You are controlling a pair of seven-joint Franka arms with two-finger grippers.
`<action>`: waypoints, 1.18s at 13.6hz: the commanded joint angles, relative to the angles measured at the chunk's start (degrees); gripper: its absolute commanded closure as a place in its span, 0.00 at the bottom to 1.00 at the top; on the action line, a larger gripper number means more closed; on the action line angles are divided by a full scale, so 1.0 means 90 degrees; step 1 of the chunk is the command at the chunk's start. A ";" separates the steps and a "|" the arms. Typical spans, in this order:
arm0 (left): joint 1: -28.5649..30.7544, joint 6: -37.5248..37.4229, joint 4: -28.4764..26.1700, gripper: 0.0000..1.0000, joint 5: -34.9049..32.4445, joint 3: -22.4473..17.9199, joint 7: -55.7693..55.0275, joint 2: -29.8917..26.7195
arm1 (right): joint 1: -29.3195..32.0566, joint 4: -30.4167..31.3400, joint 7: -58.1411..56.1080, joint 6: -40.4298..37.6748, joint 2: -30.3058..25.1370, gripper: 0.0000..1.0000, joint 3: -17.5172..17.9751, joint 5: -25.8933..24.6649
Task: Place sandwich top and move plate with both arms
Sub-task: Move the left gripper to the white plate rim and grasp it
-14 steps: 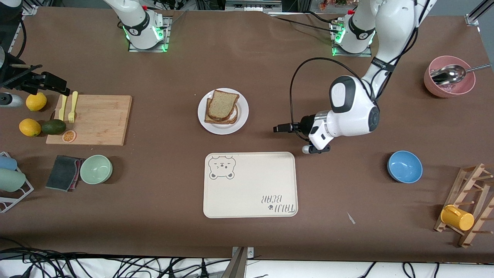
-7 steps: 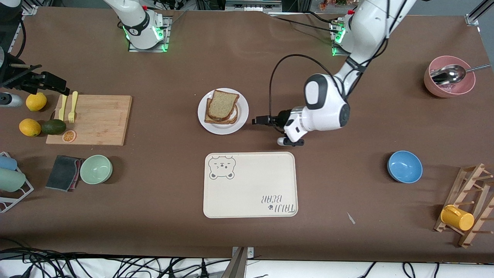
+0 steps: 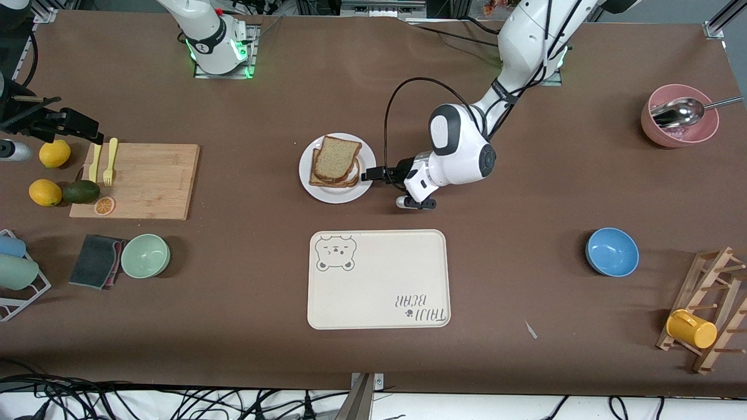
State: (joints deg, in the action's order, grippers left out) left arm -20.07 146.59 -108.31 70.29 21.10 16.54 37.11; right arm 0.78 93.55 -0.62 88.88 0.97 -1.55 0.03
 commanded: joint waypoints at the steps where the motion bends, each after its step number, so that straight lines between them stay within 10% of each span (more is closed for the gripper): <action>1: 0.0013 0.0060 -0.0124 0.00 0.1131 -0.0021 0.1264 0.0017 | 0.0099 -0.0101 -0.0087 -0.0022 -0.0020 0.00 0.0046 0.0094; 7: 0.0013 0.0051 -0.0427 0.00 0.2646 -0.0021 0.3071 0.0241 | 0.0099 -0.0091 -0.0087 -0.0042 -0.0020 0.00 0.0046 0.0094; 16: -0.0231 0.0051 -0.0583 0.38 0.3175 -0.0011 0.3406 0.0203 | 0.0099 -0.0091 -0.0087 -0.0071 -0.0030 0.00 0.0055 0.0104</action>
State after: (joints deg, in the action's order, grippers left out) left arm -20.71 146.59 -112.49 95.14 21.11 44.52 39.68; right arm 0.79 93.53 -0.62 88.92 0.97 -1.55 0.03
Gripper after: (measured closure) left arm 0.322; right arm 0.000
